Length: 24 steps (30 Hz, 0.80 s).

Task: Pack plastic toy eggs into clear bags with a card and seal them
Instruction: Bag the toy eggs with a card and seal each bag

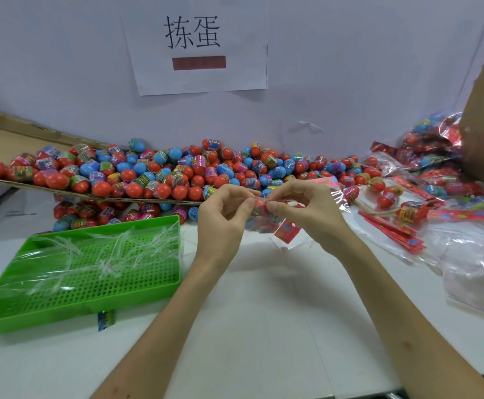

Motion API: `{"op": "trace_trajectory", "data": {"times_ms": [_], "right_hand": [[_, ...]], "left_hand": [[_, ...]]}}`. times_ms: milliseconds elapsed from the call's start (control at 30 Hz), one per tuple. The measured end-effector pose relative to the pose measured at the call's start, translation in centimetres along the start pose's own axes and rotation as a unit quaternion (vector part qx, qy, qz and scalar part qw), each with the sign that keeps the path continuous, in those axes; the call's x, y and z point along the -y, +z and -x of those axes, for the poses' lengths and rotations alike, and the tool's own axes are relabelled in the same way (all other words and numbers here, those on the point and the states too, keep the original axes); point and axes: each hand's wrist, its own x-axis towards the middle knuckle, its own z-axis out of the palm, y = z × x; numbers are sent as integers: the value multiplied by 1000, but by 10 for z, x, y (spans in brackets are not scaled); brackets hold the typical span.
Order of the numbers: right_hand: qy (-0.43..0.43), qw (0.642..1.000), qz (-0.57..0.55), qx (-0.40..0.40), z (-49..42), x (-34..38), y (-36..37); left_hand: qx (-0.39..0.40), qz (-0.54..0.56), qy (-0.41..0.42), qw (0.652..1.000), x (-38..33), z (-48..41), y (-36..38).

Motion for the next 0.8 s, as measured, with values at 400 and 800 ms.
{"op": "trace_trajectory", "data": {"times_ms": [400,800], "right_hand": [[68,995,-55,51,-2,-2,-1],[166,979,-119,10,0,2,8]], "left_hand": [[8,26,-18,999,6,2,5],[4,191,-128,973,0,-3,2]]}}
